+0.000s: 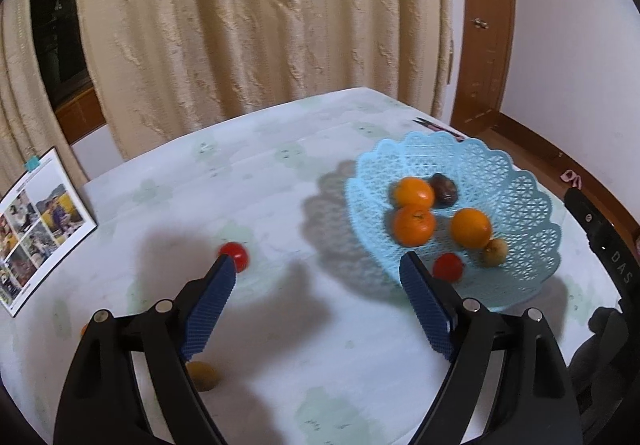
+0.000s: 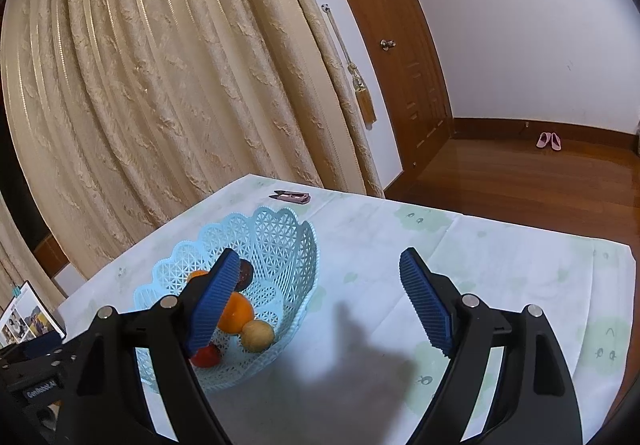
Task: Organize fruits
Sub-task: 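Withdraw both grippers from the basket toward the remaining fruits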
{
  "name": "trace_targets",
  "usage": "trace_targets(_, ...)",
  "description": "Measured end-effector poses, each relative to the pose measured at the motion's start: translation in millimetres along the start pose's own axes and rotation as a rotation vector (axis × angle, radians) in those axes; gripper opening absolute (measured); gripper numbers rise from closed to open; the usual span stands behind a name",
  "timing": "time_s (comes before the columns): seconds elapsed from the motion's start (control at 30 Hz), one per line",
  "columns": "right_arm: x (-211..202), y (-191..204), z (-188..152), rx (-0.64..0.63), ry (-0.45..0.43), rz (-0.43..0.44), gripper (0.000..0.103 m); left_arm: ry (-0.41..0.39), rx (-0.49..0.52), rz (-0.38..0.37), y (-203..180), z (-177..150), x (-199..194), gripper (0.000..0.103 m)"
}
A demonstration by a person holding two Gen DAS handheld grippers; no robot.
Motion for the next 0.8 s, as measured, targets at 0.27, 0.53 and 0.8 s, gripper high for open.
trace_targets(0.27, 4, 3, -1, -0.007, 0.014, -0.007, 0.090, -0.019, -0.025, 0.048, 26, -4, -12, 0.087)
trace_targets(0.53, -1, 7, -2, -0.024, -0.009, -0.024, 0.090, -0.050, -0.032, 0.075, 46, -10, -28, 0.088)
trace_targets(0.8, -8, 28, -17, -0.076, 0.039, 0.024, 0.090, -0.057, -0.063, 0.093, 71, -18, -37, 0.088)
Point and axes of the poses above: each gripper's, at about its wrist camera, not at the fingertips, and x roughly the way its jaws point, y to its left, z to its top, the point moved 7 cm from there along x, roughly the way its jaws point, and after that the axes turned 7 degrees about y, right-handed, at the moved point
